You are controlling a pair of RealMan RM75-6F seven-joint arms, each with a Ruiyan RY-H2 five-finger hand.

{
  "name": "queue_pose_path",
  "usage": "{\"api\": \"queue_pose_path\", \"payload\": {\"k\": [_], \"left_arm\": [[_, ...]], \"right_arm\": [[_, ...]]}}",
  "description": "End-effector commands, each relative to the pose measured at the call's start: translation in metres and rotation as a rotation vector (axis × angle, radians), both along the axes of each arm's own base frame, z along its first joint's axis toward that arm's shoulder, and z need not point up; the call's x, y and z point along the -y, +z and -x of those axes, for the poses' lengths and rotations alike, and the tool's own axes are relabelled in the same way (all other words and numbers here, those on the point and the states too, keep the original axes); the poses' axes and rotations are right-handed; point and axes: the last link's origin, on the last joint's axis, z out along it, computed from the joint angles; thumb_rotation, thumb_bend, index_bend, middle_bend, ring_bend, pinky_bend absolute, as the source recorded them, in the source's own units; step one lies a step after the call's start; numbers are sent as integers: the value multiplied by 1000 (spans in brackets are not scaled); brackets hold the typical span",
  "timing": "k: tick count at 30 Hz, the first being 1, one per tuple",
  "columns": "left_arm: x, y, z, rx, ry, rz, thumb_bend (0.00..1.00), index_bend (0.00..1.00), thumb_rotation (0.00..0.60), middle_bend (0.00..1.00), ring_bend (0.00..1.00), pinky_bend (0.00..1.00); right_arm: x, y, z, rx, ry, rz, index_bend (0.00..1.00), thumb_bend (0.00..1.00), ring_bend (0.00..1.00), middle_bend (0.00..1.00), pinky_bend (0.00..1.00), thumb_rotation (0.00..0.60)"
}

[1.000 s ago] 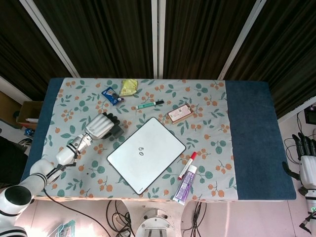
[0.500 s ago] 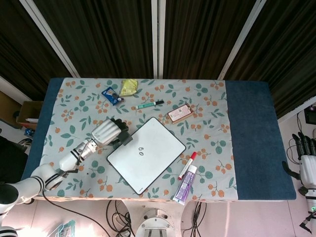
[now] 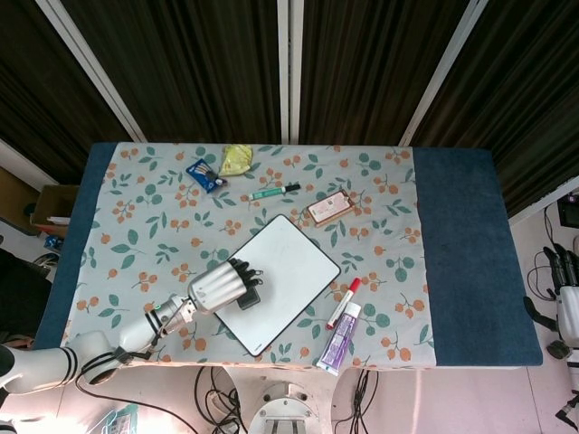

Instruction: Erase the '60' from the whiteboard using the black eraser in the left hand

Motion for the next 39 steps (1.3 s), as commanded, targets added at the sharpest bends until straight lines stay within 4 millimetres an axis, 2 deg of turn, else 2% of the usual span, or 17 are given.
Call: {"api": "queue_pose_path", "payload": {"k": [1, 20, 30, 39], "left_arm": [[0, -6, 3, -10, 13, 3, 370, 611, 600, 565, 427, 560], [-17, -34, -5, 15, 72, -3, 373, 615, 600, 569, 430, 560], [-34, -53, -32, 38, 72, -9, 374, 623, 600, 578, 438, 569], [-52, -60, -42, 34, 107, -31, 378, 624, 600, 579, 438, 569]], "right_arm": [[0, -1, 1, 0, -2, -2, 0, 211, 0, 0, 0, 600], [3, 0, -2, -3, -4, -2, 0, 214, 0, 0, 0, 600], [3, 3, 0, -9, -11, 0, 0, 214, 0, 0, 0, 600], [3, 4, 1, -9, -13, 2, 0, 215, 0, 0, 0, 600]]}}
